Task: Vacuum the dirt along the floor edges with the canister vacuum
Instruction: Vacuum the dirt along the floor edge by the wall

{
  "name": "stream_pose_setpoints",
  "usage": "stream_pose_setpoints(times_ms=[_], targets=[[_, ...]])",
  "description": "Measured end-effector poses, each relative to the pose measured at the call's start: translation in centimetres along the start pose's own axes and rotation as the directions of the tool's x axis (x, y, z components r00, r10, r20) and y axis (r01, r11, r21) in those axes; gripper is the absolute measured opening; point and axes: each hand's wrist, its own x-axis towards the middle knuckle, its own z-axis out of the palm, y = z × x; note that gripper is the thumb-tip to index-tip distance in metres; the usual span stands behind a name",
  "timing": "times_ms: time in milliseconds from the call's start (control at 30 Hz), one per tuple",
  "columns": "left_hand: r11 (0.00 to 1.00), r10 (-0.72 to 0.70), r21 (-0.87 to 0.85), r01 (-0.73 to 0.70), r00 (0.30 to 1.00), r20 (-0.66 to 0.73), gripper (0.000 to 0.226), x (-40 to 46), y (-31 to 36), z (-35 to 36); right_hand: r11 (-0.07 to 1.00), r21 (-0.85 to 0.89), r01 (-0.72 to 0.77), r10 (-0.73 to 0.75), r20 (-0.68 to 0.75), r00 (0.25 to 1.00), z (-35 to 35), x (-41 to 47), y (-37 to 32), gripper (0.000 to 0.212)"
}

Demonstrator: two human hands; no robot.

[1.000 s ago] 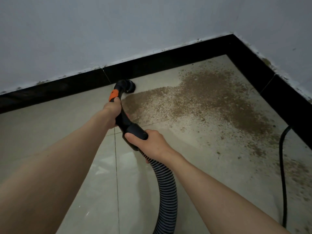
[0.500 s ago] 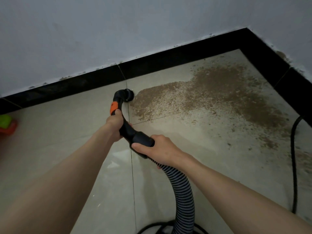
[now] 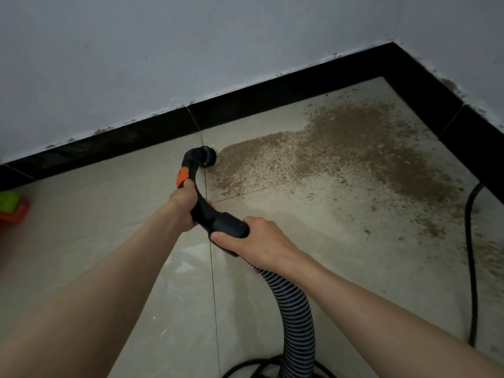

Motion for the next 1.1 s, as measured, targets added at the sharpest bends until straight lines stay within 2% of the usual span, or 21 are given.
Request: stream_pose_setpoints(times_ms=[233,500,567,667,833,1000,1100], targets=[[0.999,0.015,0.034,-0.012,0.998,-0.06,0.031,-0.6,0.2,1.1,0.999,0.042,-0.02,0.021,-0.006,1.0,-0.5,-0.4,0.1,0.047],[0.997,0.037,0.061,-0.036,0.999,-0.02,0.035,-1.4,-0.7,2.3,0.999,0.019,-0.026,0.027,-0.045,0.999,-0.5,-1.5,1.5,0.052],[0.997,0.064,0.043,-0.063,0.998,-0.026,0.034,-1.5,-0.7,3.1,0.998,0.051,-0.031,0.033,-0.041,0.999,-1.0,-1.4,2.0,0.051],[0.988,0.108,0.112,-0.103,0.993,-0.042,0.036,-1.2,0.1,3.9,0.992,0.119,-0.035,0.039,-0.036,0.999,-1.6,-0.8,2.1,0.051],[0.99,0.076,0.123,-0.067,0.995,-0.069,0.033,-0.6,1.0,3.9,0.987,0.16,-0.035,0.039,-0.02,0.999,-1.4,0.3,1.8,0.049],[0.981,0.121,0.164,-0.106,0.989,-0.083,0.03,0.0,1.6,3.9,0.983,0.184,-0.018,0.021,-0.012,1.0,-1.5,1.1,1.3,0.046],[0.979,0.121,0.172,-0.107,0.99,-0.074,0.036,0.0,1.8,4.0,0.981,0.192,-0.018,0.02,-0.007,1.0,-1.6,1.3,1.2,0.045]])
